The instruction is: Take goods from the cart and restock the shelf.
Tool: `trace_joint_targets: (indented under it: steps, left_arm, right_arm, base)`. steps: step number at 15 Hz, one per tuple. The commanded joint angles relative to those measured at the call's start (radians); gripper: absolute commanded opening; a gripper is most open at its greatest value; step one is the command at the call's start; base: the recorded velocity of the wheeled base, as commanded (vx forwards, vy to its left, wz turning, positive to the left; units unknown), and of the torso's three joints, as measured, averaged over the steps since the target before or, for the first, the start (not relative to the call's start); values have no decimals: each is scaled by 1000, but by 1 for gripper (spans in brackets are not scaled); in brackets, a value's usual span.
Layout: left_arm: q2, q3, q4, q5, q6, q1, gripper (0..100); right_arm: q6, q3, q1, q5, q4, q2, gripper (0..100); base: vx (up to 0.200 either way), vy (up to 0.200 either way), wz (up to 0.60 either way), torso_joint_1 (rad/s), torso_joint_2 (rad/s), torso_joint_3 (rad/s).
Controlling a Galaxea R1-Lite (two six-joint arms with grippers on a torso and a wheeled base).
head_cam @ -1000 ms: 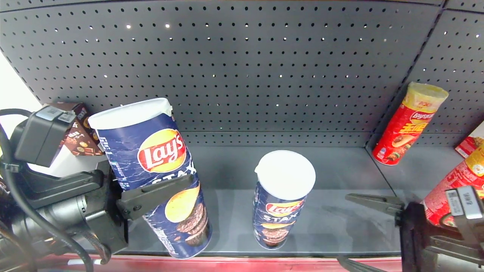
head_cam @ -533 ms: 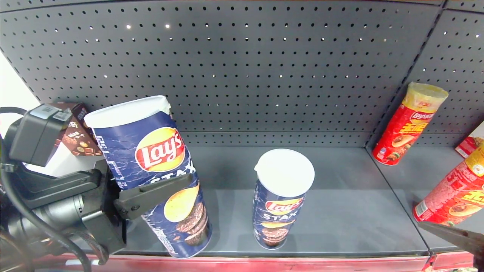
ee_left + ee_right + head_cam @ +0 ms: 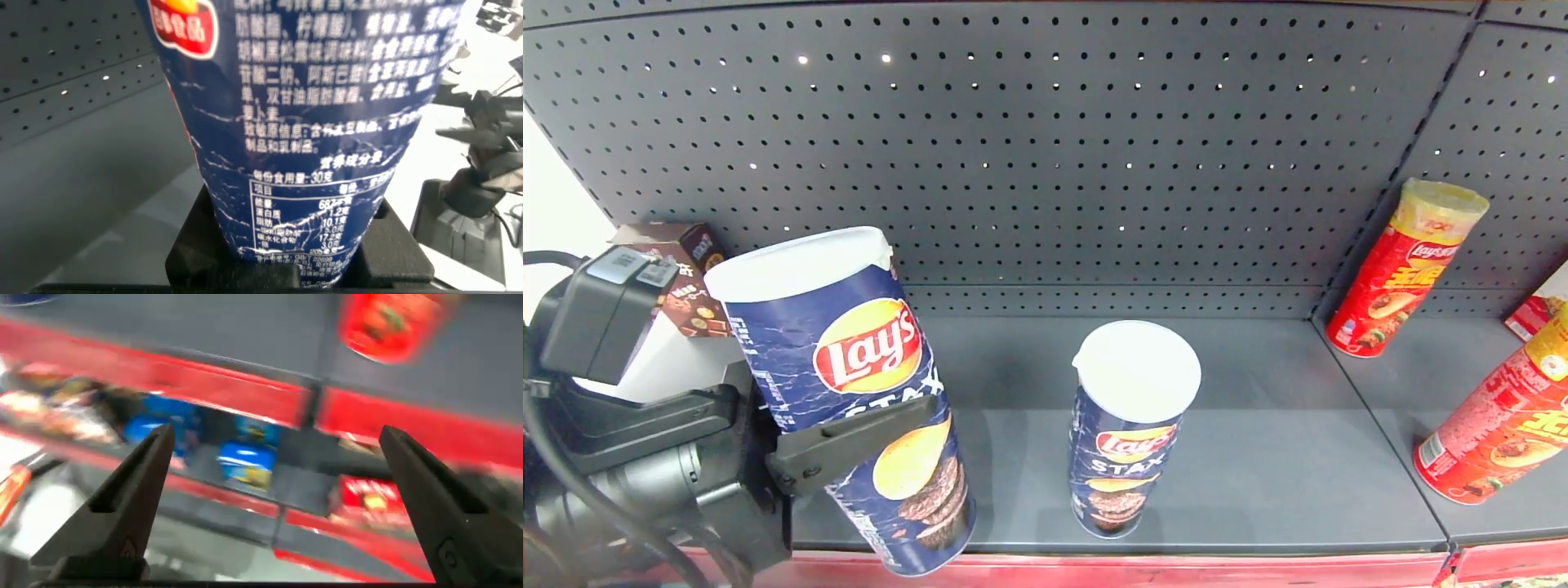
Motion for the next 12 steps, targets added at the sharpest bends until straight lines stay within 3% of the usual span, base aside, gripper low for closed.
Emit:
trace_joint_targets:
  steps: [1, 4, 12]
  left_arm:
    - [2, -2, -5, -1, 2, -18, 0]
    - [2, 1, -6, -1, 11, -72, 0]
    - [-56, 53, 6, -1, 8, -90, 0]
  right_arm:
    - [27, -10, -101, -34, 26, -78, 100]
    - [34, 28, -265, -24, -12, -91, 100]
    - [45, 28, -279, -14, -14, -190, 100]
  base:
    - [0, 0, 0, 0, 0, 0]
    - [0, 0, 0, 0, 0, 0]
    - [0, 0, 0, 0, 0, 0]
